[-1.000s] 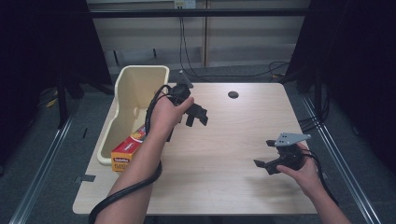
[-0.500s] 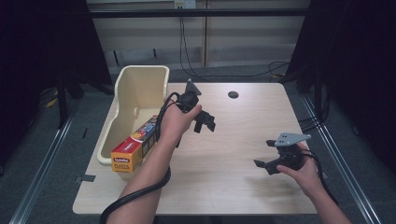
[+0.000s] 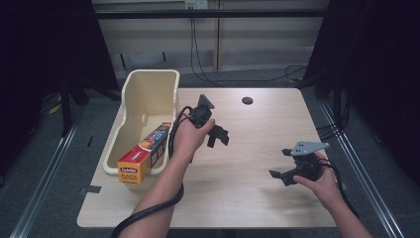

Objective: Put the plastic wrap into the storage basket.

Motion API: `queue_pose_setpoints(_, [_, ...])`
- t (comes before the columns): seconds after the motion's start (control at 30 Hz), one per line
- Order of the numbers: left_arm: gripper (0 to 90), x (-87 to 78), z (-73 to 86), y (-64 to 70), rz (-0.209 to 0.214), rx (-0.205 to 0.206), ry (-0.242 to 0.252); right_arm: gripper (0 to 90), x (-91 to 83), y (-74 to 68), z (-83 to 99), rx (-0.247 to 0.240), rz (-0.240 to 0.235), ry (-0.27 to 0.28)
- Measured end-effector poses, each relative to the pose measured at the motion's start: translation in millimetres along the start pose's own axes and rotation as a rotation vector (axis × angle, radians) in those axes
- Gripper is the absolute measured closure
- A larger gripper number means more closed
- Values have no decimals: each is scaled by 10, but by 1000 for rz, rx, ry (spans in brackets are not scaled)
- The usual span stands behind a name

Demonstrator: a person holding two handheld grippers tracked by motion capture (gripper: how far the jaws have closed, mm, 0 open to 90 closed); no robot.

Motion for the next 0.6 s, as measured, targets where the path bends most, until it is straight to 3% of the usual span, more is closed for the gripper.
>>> queue_pose_setpoints(0.47, [60, 250, 179, -14, 27, -2, 2, 52, 33, -4, 7, -9, -6, -10])
queue_pose_setpoints(0.6, [60, 299, 219, -11, 15, 14, 1, 51, 48, -4, 13, -8, -14, -13])
Point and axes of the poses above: each handheld gripper's, and its own axes: x roughly forward along the jaws, z roughly out of its underside, y roughly to its right, the point moved 2 cm from there along x, roughly forward along the jaws, and after that the axes turned 12 degrees about -z, right-handed, at the moved point
